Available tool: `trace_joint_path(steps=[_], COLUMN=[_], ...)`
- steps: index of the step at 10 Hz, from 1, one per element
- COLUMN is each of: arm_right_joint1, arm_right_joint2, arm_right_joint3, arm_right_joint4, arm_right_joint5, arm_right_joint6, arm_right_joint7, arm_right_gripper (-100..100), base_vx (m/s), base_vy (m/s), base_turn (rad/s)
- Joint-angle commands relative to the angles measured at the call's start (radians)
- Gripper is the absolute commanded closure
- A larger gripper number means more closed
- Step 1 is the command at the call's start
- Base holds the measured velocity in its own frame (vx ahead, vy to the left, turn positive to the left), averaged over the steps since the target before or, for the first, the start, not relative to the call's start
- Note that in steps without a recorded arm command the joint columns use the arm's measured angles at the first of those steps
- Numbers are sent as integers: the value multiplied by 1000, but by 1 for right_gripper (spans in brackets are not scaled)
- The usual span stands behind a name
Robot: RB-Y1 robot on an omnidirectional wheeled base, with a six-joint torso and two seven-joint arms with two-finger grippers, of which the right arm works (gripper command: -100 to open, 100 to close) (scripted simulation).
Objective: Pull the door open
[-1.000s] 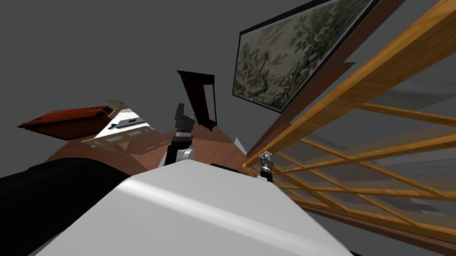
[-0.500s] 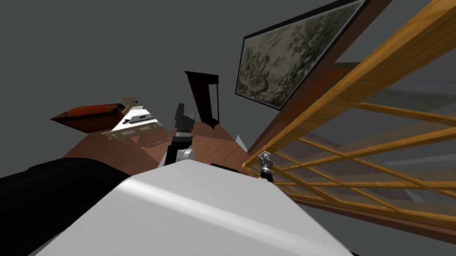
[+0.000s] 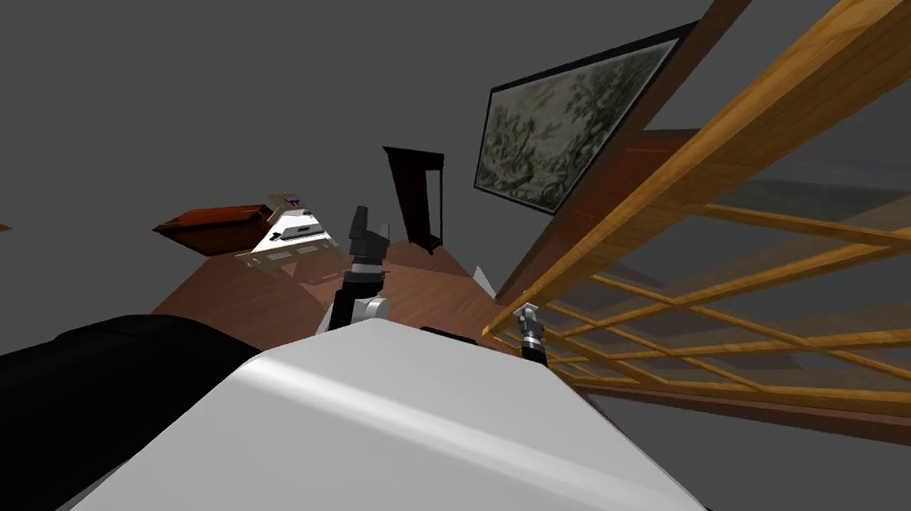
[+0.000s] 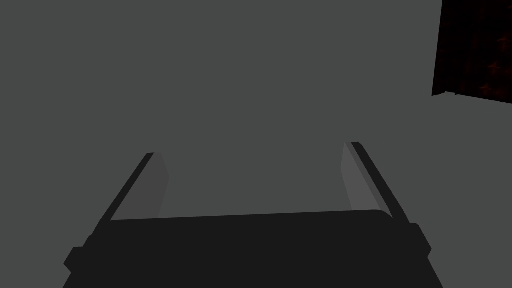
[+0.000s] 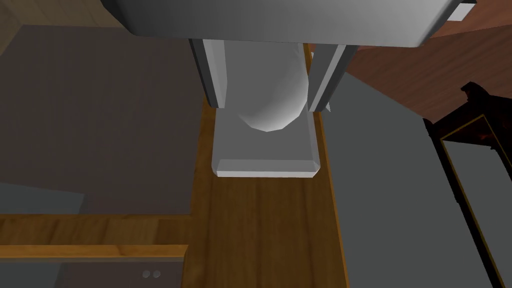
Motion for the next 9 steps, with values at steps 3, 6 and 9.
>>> trace_joint_path(steps=[3,6,9], arm_right_joint1=[24,44,59], arm_right_joint2=[-30,-58,-74], arm_right_joint3=[46,84,106], arm_right_joint4=[-13,-23,-17], arm_right_joint5=[27,49,62], arm_right_joint6=[-35,-64,-88], arm_right_joint7=[-47,-86,-109], arm_right_gripper=[100,100,100], base_vx=[-222,-217,-139], base_vy=[-51,-30,-33], base_turn=[82,69,65])
